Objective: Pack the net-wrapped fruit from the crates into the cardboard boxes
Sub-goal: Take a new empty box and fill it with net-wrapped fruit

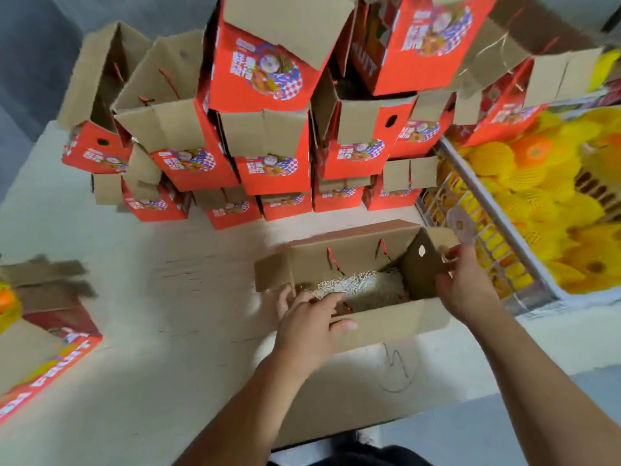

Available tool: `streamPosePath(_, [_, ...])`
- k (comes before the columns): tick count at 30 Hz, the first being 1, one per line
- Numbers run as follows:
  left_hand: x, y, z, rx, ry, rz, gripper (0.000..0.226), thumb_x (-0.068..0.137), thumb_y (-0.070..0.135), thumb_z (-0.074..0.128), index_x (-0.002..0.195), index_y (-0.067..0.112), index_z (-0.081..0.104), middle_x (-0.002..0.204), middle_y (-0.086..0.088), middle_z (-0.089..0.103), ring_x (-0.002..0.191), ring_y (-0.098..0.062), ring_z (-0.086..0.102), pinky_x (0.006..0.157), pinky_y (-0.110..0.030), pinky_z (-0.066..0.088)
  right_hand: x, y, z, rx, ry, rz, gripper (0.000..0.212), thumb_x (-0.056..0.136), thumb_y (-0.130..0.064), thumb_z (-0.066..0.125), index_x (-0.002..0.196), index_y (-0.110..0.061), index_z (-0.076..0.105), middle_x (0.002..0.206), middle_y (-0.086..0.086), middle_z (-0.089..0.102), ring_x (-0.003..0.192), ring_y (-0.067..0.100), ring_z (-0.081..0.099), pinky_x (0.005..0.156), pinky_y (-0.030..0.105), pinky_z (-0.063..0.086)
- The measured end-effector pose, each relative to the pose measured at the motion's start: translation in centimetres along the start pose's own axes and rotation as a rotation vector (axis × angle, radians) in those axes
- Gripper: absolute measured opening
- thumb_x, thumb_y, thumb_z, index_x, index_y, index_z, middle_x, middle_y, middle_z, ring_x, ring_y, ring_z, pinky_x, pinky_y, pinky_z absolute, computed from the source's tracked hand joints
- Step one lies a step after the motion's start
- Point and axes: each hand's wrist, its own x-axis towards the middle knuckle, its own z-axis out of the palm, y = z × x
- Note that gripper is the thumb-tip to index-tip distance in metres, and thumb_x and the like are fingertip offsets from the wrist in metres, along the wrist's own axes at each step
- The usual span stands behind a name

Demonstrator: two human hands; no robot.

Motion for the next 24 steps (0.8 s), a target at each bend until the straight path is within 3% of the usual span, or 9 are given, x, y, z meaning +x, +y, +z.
streamPosePath(3, [0.0, 1.8, 0.0, 0.09, 0.022, -0.029, 0.045, 0.091, 0.072, 0.053, 0.123, 0.044, 0.068, 0.108, 0.014, 0.074, 0.122, -0.011, 0.054, 0.109, -0.042, 0.012, 0.6, 2.3, -0.5, 0.13, -0.044, 0.073, 0.006, 0.09, -0.013, 0.059, 0.095, -0.014, 0.057, 0.086, 0.005, 0.066, 0.08, 0.031, 0.062, 0.069, 0.041, 0.05])
streamPosePath(5, [0.0, 2.4, -0.3, 0.212, -0.003, -0.062, 0.042, 0.09, 0.068, 0.054, 0.116, 0.041, 0.072, 0.105, 0.012, 0.073, 0.123, -0.014, 0.052, 0.106, -0.042, 0.015, 0.3, 3.2, 0.4, 0.162, -0.104, 0.099, 0.01, 0.094, -0.013, 0.052, 0.087, -0.014, 0.06, 0.081, 0.011, 0.064, 0.075, 0.03, 0.06, 0.066, 0.039, 0.046])
streamPosePath(8, [0.4, 3.2, -0.4, 0.272, -0.068, -0.07, 0.037, 0.094, 0.058, 0.053, 0.121, 0.039, 0.067, 0.106, 0.014, 0.072, 0.125, -0.01, 0.05, 0.113, -0.046, 0.011, 0.1, 3.4, 1.4, 0.228, -0.084, 0.124, 0.017, 0.098, -0.014, 0.045, 0.094, -0.014, 0.062, 0.081, 0.009, 0.062, 0.074, 0.028, 0.057, 0.061, 0.034, 0.04])
streamPosePath(11, [0.5, 3.8, 0.1, 0.185, -0.074, 0.013, 0.021, 0.099, 0.046, 0.056, 0.114, 0.034, 0.064, 0.1, 0.014, 0.071, 0.113, -0.009, 0.058, 0.11, -0.041, 0.009, -0.1, 3.5, 1.1, 0.227, -0.055, 0.108, 0.019, 0.1, -0.014, 0.046, 0.09, -0.009, 0.062, 0.078, 0.01, 0.061, 0.077, 0.032, 0.058, 0.065, 0.038, 0.042])
streamPosePath(14, [0.7, 5.1, 0.1, 0.021, -0.07, 0.047, 0.025, 0.1, 0.053, 0.051, 0.11, 0.033, 0.062, 0.098, 0.013, 0.072, 0.102, -0.009, 0.064, 0.107, -0.034, 0.018, -0.6, 4.3, 0.0, 0.185, -0.023, 0.097, 0.021, 0.102, -0.017, 0.047, 0.099, -0.008, 0.066, 0.086, 0.013, 0.066, 0.085, 0.036, 0.061, 0.076, 0.044, 0.049])
streamPosePath(16, [1.3, 6.2, -0.1, -0.107, -0.075, 0.037, 0.031, 0.099, 0.059, 0.049, 0.113, 0.035, 0.062, 0.106, 0.016, 0.074, 0.106, -0.009, 0.065, 0.106, -0.032, 0.023, -0.5, 4.9, -0.9, 0.186, -0.015, 0.098, 0.019, 0.101, -0.015, 0.048, 0.098, -0.009, 0.066, 0.087, 0.014, 0.067, 0.087, 0.038, 0.062, 0.077, 0.043, 0.05])
streamPosePath(20, [2.6, 8.9, -0.4, -0.247, -0.016, 0.017, 0.04, 0.1, 0.053, 0.054, 0.137, 0.036, 0.057, 0.135, 0.016, 0.064, 0.126, -0.014, 0.057, 0.106, -0.032, 0.034, -0.1, 5.8, -3.2, 0.167, -0.006, 0.069, 0.021, 0.098, -0.01, 0.048, 0.102, -0.014, 0.068, 0.093, 0.013, 0.068, 0.091, 0.037, 0.063, 0.073, 0.041, 0.049])
streamPosePath(24, [5.2, 12.9, -0.1, -0.392, 0.075, 0.104, 0.028, 0.102, 0.043, 0.056, 0.127, 0.036, 0.065, 0.126, 0.018, 0.062, 0.118, -0.008, 0.057, 0.104, -0.038, 0.045, 1.2, 5.6, -5.7, 0.145, 0.038, -0.053, 0.023, 0.097, -0.014, 0.055, 0.111, -0.02, 0.072, 0.109, 0.003, 0.075, 0.105, 0.028, 0.067, 0.087, 0.04, 0.053])
